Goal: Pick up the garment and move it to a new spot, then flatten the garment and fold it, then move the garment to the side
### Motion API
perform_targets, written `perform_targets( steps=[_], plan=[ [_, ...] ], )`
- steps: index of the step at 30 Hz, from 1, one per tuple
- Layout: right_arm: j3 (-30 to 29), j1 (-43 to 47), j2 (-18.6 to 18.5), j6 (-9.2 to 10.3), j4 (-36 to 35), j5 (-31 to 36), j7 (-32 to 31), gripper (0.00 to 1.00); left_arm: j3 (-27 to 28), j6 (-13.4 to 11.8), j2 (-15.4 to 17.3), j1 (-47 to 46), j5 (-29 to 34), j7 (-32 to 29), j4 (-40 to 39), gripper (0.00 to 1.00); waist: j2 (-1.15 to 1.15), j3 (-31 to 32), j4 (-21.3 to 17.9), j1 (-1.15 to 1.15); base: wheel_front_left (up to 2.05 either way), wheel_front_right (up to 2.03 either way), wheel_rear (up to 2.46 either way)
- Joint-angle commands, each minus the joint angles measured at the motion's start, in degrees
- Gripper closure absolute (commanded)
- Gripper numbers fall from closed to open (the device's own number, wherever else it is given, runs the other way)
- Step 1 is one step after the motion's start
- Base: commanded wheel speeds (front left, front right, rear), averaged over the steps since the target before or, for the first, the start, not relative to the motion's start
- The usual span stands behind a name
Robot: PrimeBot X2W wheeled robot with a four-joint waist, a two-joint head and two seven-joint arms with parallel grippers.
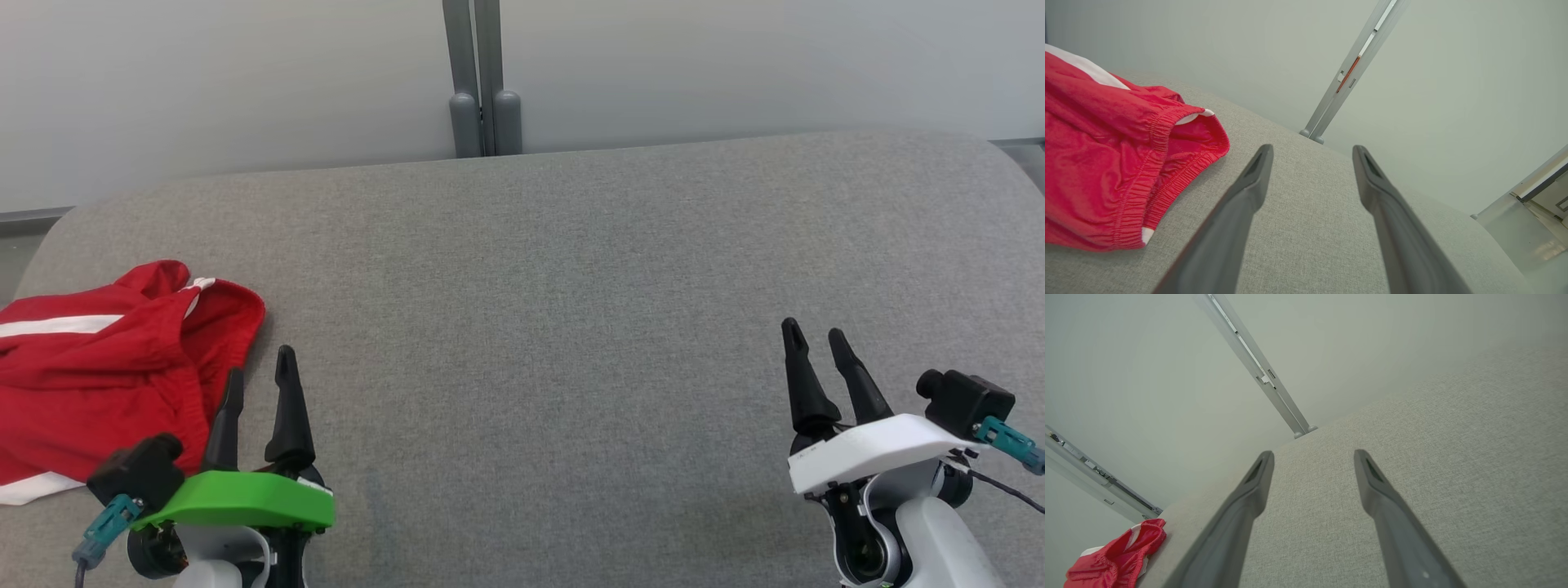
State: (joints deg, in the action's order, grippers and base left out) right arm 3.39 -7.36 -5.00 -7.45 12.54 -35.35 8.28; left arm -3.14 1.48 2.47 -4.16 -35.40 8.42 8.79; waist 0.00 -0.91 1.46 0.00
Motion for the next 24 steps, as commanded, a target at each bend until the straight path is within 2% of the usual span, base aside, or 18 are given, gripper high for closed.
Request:
perform_targets(
  steps=[1,24],
  plan=[
    [0.2,-1.3,-0.2,-0.04,-0.3,1.6,0.7,0.0,-0.1,-0.1,0.4,-1.5,1.6,0.6,-0.5,0.0,0.0,0.0,0.0,0.0,0.0,0.0,0.0],
    [2.7,-1.9,-0.6,-0.04,0.8,12.3,3.8,0.0,-2.0,-1.4,0.5,-1.4,13.8,3.6,-0.2,0.0,0.0,0.0,0.3,0.0,0.0,0.0,0.0]
  ],
)
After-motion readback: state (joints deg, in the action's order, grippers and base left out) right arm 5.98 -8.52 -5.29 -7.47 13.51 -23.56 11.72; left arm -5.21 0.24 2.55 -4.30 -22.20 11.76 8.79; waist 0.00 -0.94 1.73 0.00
